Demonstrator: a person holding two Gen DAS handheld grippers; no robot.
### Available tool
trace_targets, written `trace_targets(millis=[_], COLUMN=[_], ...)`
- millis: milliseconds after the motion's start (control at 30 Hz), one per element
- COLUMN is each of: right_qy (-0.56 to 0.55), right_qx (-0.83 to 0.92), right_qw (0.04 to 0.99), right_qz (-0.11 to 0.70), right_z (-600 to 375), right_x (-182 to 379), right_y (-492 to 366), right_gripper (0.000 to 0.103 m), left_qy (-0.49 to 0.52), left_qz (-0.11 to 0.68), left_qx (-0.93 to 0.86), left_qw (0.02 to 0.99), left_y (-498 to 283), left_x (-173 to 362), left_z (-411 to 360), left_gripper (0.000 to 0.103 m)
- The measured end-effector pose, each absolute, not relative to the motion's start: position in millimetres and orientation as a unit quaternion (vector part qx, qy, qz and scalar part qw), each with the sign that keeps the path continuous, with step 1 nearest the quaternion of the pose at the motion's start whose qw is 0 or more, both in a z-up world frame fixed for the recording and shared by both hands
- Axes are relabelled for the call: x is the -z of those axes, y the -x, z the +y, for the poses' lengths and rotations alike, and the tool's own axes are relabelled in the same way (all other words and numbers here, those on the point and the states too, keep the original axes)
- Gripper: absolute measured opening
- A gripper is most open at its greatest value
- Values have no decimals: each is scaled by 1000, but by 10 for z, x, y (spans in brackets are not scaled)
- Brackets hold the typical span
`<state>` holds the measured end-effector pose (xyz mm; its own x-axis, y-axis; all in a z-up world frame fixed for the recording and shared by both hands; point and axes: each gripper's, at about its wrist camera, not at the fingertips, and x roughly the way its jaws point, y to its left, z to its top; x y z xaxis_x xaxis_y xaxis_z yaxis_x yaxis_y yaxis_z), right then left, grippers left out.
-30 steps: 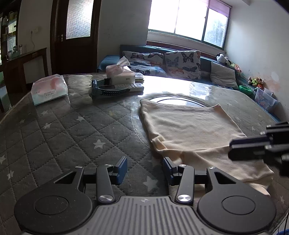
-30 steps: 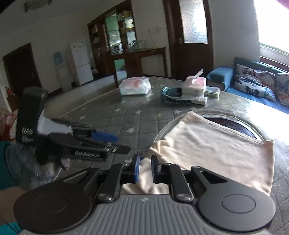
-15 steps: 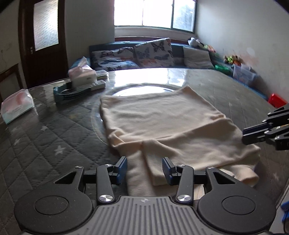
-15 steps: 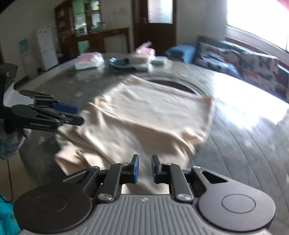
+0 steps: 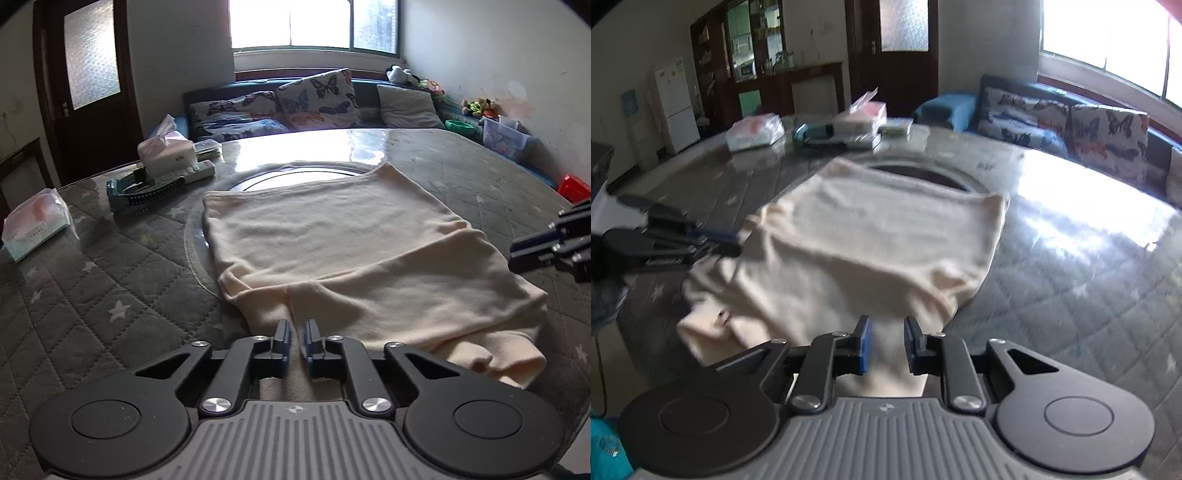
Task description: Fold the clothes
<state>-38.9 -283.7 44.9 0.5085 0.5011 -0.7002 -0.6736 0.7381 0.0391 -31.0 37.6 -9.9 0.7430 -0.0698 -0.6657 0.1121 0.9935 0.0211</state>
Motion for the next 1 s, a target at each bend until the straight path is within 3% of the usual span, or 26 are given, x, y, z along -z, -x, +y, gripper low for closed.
trace_targets(millis=[167,400,533,633,733,833,1000], right_qy=[109,104,102,104,104,101,98], right_qx=[-329,-329,-324,-319,-317,-316,-313], right_qw=[866,864,866,867,869,871,870], right_qz=[361,366,366,368,366,363,368], right_z=[-2775,-2740,-2777,-2792,-2797,-2788,-2792], right_x=[-395,-301,-307,-294,-289,-269,-225], right_y=[183,116,98,88,88,61,11], right_gripper=[18,19,19,19,19,19,19], left_qy=[-32,6,15,5,0,-1,-7], left_qz=[338,350,349,353,358,364,356], left_qx=[40,53,63,58,55,53,44], left_qw=[940,935,935,934,932,930,933], left_y=[395,375,242,107,5,-47,23], left_x=[-24,-67,-90,-31,55,138,98], left_z=[408,554,516,449,397,370,393], left_gripper=[0,3,17,35,34,15,5])
